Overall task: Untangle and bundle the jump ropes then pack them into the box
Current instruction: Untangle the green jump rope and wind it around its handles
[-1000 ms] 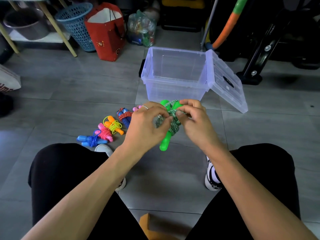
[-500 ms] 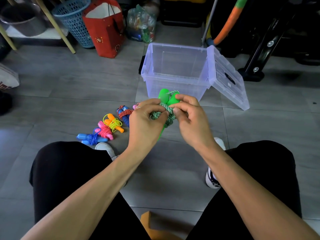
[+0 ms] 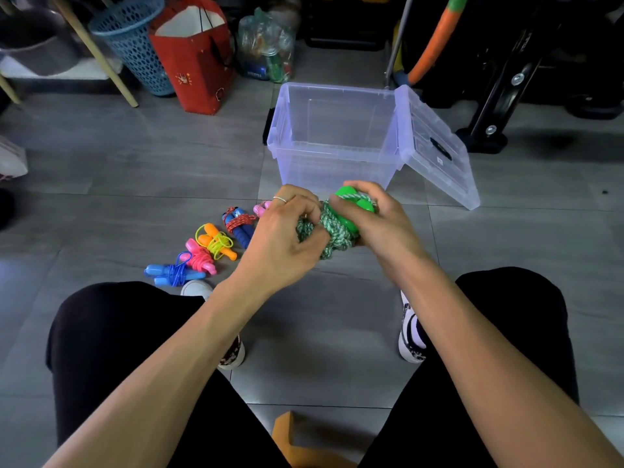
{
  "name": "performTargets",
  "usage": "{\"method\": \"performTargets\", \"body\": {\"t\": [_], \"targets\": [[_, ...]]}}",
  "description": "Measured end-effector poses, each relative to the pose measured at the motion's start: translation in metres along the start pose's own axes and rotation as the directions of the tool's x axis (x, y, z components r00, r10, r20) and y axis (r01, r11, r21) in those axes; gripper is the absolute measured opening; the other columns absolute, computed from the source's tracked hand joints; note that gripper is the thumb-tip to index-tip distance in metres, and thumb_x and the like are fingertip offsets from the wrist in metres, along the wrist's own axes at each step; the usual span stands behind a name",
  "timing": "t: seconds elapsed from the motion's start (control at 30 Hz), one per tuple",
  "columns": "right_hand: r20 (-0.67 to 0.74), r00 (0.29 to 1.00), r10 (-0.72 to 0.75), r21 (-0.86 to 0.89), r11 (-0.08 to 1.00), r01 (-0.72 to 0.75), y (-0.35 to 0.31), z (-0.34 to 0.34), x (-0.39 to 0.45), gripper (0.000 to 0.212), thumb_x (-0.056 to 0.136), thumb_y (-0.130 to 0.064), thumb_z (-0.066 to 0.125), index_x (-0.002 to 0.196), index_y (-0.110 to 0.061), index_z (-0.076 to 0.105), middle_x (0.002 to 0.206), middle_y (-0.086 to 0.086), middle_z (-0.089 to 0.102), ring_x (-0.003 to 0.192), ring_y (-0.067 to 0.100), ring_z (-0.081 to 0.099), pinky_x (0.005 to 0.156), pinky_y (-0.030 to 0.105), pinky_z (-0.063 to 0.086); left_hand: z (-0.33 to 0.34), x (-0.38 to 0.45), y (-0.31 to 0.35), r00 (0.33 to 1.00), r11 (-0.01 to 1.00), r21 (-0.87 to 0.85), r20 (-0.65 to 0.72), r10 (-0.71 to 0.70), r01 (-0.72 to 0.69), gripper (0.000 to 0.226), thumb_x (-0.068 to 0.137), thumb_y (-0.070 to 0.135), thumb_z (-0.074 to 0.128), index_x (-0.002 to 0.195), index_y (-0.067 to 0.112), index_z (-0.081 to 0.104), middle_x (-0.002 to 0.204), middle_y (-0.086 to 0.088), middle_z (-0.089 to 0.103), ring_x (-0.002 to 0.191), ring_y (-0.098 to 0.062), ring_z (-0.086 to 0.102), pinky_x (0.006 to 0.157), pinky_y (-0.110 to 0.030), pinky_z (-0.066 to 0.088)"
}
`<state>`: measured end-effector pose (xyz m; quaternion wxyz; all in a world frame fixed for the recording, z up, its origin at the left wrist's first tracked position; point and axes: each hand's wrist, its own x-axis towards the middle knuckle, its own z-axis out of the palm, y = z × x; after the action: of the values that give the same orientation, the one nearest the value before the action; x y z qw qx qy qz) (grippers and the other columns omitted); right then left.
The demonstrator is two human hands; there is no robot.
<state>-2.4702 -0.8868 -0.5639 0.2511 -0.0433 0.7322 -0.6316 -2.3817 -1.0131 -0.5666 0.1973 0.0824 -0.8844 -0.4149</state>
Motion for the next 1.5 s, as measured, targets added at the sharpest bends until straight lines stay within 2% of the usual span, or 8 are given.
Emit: {"method": "performTargets", "body": {"t": [0.3, 0.4, 0.53, 0.73, 0.9, 1.07, 1.3, 1.5], "targets": [[0.007, 0.935, -0.355, -0.335, 0.880, 0.336, 0.004, -0.008, -0.001, 0.026, 0.088, -0.023, 0.065, 0.113, -0.027, 0.056, 0.100, -0.016, 0.057, 0.079, -0.002, 0.052, 0.073, 0.014, 0.040, -0.004, 0.005, -0.010, 0.975, 0.976, 0.003, 0.041, -0.216, 0.216, 0.017, 0.073, 0.020, 0.062, 0.061, 0.028, 0.053, 0.092, -0.002, 0.059, 0.088, -0.003, 0.052, 0.085, -0.022, 0.040], [0.123, 0.951, -0.285, -0.369, 0.876, 0.310, 0.003, -0.011, -0.006, 0.026, 0.082, -0.033, 0.073, 0.105, -0.033, 0.061, 0.108, -0.010, 0.057, 0.093, 0.001, 0.056, 0.081, 0.018, 0.043, -0.005, 0.004, -0.012, 0.973, 0.973, 0.009, 0.017, -0.229, 0.229, 0.024, 0.077, 0.009, 0.065, 0.062, 0.025, 0.055, 0.090, -0.004, 0.059, 0.080, -0.005, 0.053, 0.069, -0.008, 0.036], [0.124, 0.958, -0.259, -0.362, 0.887, 0.287, 0.004, -0.012, -0.009, 0.035, 0.068, -0.043, 0.084, 0.096, -0.033, 0.064, 0.106, -0.005, 0.056, 0.092, 0.001, 0.059, 0.077, 0.013, 0.043, -0.006, 0.003, -0.011, 0.978, 0.978, -0.061, 0.074, -0.196, 0.201, 0.012, 0.078, 0.004, 0.066, 0.071, 0.014, 0.064, 0.089, 0.003, 0.059, 0.084, -0.009, 0.058, 0.073, -0.015, 0.041], [0.275, 0.927, -0.253, -0.417, 0.838, 0.353, -0.003, -0.027, -0.006, 0.043, 0.075, -0.025, 0.082, 0.115, -0.035, 0.069, 0.120, -0.003, 0.050, 0.105, -0.009, 0.051, 0.085, -0.002, 0.030, -0.005, 0.001, -0.009, 0.985, 0.987, -0.088, 0.125, -0.119, 0.131, 0.007, 0.076, 0.006, 0.065, 0.072, 0.012, 0.065, 0.085, 0.016, 0.058, 0.083, -0.005, 0.055, 0.073, -0.012, 0.040], [0.424, 0.869, -0.254, -0.444, 0.778, 0.444, -0.001, -0.032, -0.007, 0.036, 0.082, -0.013, 0.074, 0.107, -0.039, 0.071, 0.122, -0.002, 0.040, 0.106, -0.002, 0.050, 0.094, 0.011, 0.039, 0.000, -0.004, -0.006, 0.985, 0.993, -0.047, 0.140, -0.099, 0.106, 0.012, 0.077, 0.001, 0.064, 0.073, 0.012, 0.065, 0.091, 0.016, 0.056, 0.095, 0.000, 0.053, 0.077, -0.009, 0.040], [0.322, 0.879, -0.352, -0.476, 0.742, 0.472, 0.000, -0.028, -0.011, 0.027, 0.073, -0.009, 0.076, 0.090, -0.029, 0.075, 0.115, 0.001, 0.044, 0.098, 0.004, 0.054, 0.090, 0.010, 0.040, 0.005, -0.005, 0.000, 0.985, 0.982, -0.132, 0.121, -0.122, 0.138, 0.005, 0.072, 0.010, 0.060, 0.072, 0.015, 0.062, 0.094, 0.008, 0.056, 0.095, -0.002, 0.055, 0.070, -0.020, 0.053], [0.126, 0.945, -0.300, -0.295, 0.899, 0.325, -0.006, -0.027, -0.010, 0.012, 0.079, -0.019, 0.075, 0.076, -0.029, 0.071, 0.108, 0.000, 0.054, 0.093, -0.005, 0.055, 0.080, 0.000, 0.033, -0.001, 0.009, 0.002, 0.967, 0.941, -0.242, -0.041, -0.252, 0.235, 0.008, 0.072, 0.012, 0.059, 0.066, 0.015, 0.062, 0.095, 0.008, 0.061, 0.087, -0.009, 0.063, 0.074, -0.033, 0.054], [-0.014, 0.985, -0.172, -0.115, 0.979, 0.169, -0.002, -0.022, -0.012, 0.032, 0.070, -0.025, 0.086, 0.066, -0.007, 0.059, 0.050, -0.009, 0.040, 0.048, 0.010, 0.035, 0.046, 0.018, 0.028, 0.006, 0.007, 0.009, 0.999, 0.992, -0.122, -0.016, -0.044, 0.041, 0.004, 0.072, 0.007, 0.061, 0.073, 0.010, 0.063, 0.097, 0.005, 0.056, 0.094, -0.007, 0.064, 0.081, -0.019, 0.054]]}}
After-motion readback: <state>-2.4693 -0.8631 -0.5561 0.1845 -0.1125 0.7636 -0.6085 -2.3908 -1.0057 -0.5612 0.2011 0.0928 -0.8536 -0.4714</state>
